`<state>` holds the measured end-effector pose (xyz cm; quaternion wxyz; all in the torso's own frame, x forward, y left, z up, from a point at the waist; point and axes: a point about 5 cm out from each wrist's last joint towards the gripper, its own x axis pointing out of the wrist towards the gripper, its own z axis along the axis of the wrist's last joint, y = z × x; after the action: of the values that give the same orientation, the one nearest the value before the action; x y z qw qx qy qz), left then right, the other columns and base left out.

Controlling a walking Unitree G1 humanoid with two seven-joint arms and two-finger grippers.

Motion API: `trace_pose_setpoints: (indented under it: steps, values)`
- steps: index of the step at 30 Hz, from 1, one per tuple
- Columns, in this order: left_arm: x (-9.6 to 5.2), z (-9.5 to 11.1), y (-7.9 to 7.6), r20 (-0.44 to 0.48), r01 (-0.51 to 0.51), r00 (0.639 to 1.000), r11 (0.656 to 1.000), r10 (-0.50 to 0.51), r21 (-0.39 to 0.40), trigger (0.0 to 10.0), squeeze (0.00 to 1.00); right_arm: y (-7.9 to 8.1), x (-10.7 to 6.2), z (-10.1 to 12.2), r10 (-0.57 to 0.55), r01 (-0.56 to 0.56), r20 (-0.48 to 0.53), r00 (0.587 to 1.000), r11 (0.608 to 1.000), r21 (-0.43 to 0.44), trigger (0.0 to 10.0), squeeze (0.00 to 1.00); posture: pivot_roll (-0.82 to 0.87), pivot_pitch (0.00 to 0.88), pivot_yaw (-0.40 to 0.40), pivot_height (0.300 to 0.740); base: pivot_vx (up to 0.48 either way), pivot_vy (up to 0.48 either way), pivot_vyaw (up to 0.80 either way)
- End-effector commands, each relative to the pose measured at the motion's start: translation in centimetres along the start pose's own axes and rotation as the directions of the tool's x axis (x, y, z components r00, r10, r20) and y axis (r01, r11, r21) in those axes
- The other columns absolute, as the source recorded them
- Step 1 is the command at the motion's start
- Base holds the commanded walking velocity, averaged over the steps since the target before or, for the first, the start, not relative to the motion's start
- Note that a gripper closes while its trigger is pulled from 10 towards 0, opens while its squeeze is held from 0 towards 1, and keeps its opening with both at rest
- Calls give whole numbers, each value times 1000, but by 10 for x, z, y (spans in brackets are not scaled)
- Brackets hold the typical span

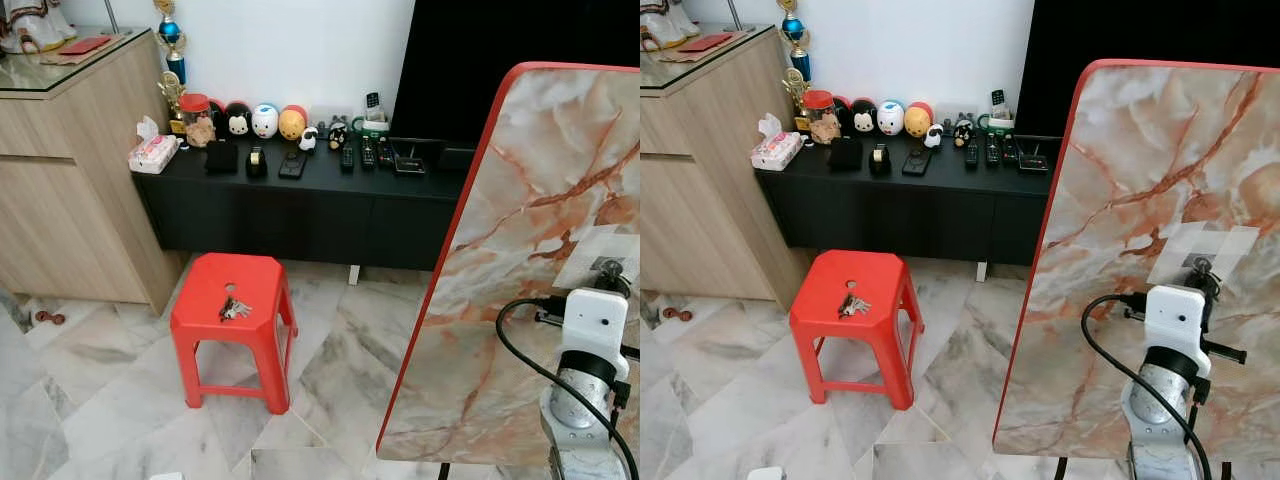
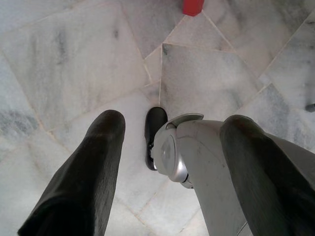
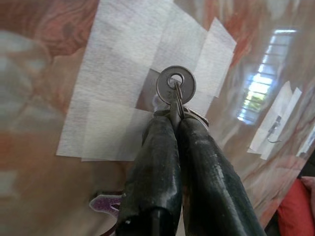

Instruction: Hang keys on a hook

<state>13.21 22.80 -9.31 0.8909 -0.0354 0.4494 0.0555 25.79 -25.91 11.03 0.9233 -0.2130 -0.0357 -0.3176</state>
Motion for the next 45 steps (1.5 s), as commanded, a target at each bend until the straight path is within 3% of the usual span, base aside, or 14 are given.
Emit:
trace_pose_setpoints:
  steps: [1, 15, 20, 28, 35, 36, 37, 38, 45]
  values:
    - [0, -1, -1, -8, 8, 1000, 1000, -8, 16, 10000, 0, 3, 0, -2, 29, -29, -7, 1000, 1000, -9, 10000, 0, 110, 0, -65, 740, 0, 0, 0]
    - [0, -1, -1, -7, 8, 1000, 1000, -8, 17, 10000, 0, 5, -6, 1, 58, -56, 33, 998, 996, -63, 10000, 0, 109, 0, -65, 740, 0, 0, 0]
    - [0, -1, -1, -7, 8, 1000, 1000, -8, 17, 10000, 0, 5, -15, -2, 65, -64, 16, 998, 995, -70, 10000, 0, 109, 0, -66, 740, 0, 0, 0]
    - [0, -1, -1, -8, 13, 1000, 1000, -12, 21, 10000, 0, -5, -15, -20, -27, 34, -131, 991, 998, 46, 10000, 0, 109, 0, -66, 740, 0, 0, 0]
    - [0, -1, -1, -8, 12, 1000, 1000, -12, 21, 10000, 0, -9, -12, -26, -50, 72, -188, 981, 991, 114, 10000, 0, 110, 0, -66, 740, 0, 0, 0]
    - [0, -1, -1, -8, 12, 1000, 1000, -12, 21, 10000, 0, -9, -12, -25, -42, 65, -183, 982, 991, 119, 10000, 176, 109, 0, -66, 740, 0, 0, 0]
    - [0, -1, -1, -8, 12, 1000, 1000, -12, 21, 10000, 0, -8, -12, -25, -37, 60, -180, 983, 990, 124, 10000, 176, 108, 0, -65, 740, 0, 0, 0]
    - [0, -1, -1, -9, 12, 1000, 1000, -12, 21, 10000, 0, -8, -12, -23, -30, 55, -171, 985, 989, 139, 10000, 1000, 107, 0, -65, 740, 0, 0, 0]
    - [0, 0, -2, -9, 13, 1000, 1000, -12, 22, 10000, 0, 1, -16, -27, 31, -5, -182, 983, 989, 145, 10000, 1000, 109, 0, -67, 740, 0, 0, 0]
